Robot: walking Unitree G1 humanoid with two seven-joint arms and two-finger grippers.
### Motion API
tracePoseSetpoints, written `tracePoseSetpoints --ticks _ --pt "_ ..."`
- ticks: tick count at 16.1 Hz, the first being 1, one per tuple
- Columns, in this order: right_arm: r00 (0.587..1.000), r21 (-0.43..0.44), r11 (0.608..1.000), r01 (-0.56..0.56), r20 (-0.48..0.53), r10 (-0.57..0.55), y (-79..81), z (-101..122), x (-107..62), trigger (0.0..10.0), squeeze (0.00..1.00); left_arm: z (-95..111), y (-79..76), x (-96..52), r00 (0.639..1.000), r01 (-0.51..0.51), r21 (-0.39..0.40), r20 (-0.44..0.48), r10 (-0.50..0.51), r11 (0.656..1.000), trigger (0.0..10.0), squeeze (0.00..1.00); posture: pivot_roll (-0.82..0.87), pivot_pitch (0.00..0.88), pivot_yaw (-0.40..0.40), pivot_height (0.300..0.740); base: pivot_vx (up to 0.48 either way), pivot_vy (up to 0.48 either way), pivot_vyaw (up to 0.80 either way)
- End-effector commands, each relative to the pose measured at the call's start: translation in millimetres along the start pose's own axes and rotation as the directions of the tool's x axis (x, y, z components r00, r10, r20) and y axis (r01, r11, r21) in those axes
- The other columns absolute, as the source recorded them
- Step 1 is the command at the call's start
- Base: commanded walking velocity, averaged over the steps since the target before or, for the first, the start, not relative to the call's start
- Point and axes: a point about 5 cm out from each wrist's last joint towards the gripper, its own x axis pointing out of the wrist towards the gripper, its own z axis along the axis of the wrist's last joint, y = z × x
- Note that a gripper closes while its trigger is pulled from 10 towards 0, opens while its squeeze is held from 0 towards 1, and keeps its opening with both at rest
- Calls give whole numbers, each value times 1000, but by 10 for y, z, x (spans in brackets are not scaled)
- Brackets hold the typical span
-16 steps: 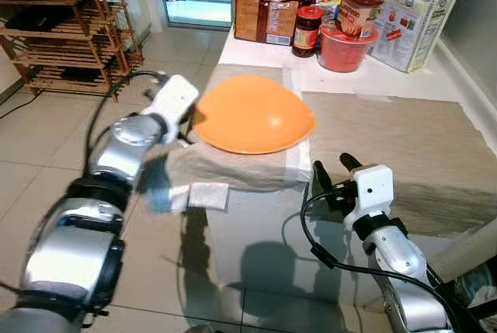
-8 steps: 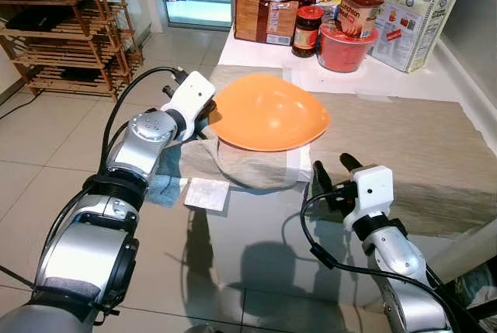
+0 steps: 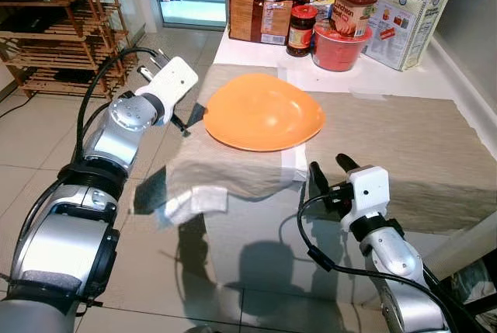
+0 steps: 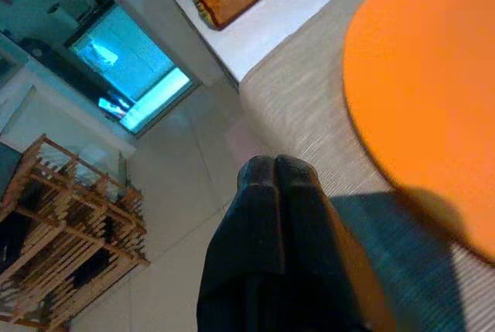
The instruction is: Setting the table
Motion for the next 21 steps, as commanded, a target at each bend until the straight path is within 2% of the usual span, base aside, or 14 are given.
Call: tracePoseSetpoints --ticks 1,2,4,7,13,19,21 --pt "997 5 1000 -17 -69 17 24 -125 -23 10000 0 161 14 27 998 -3 -23 56 5 1000 10000 0 8 0 15 740 0 0 0" --pt "998 4 1000 -14 -65 15 13 -113 -9 10000 0 180 -91 52 997 36 -72 73 -31 997 10000 0 7 0 15 740 0 0 0" --pt "998 0 1000 -10 -61 10 3 -101 -6 10000 0 194 -226 78 993 81 -107 90 -71 991 10000 0 3 0 13 740 0 0 0" --pt "998 -2 1000 -3 -55 3 -17 -83 -18 10000 0 153 -321 99 993 101 -111 79 -92 989 10000 0 -7 0 15 740 0 0 0" --pt "999 1 999 33 0 -33 -159 101 46 10000 0 -44 -396 91 992 126 -109 6 -126 986 10000 0 -13 0 16 740 0 0 0" --pt "999 5 999 36 -6 -36 -164 100 40 10000 0 -133 -431 72 988 152 -116 -17 -155 982 10000 0 -7 0 12 740 0 0 0" --pt "999 0 999 47 3 -47 -218 137 63 10000 0 -163 -465 68 986 164 -116 -25 -168 980 10000 0 -8 0 12 740 0 0 0"
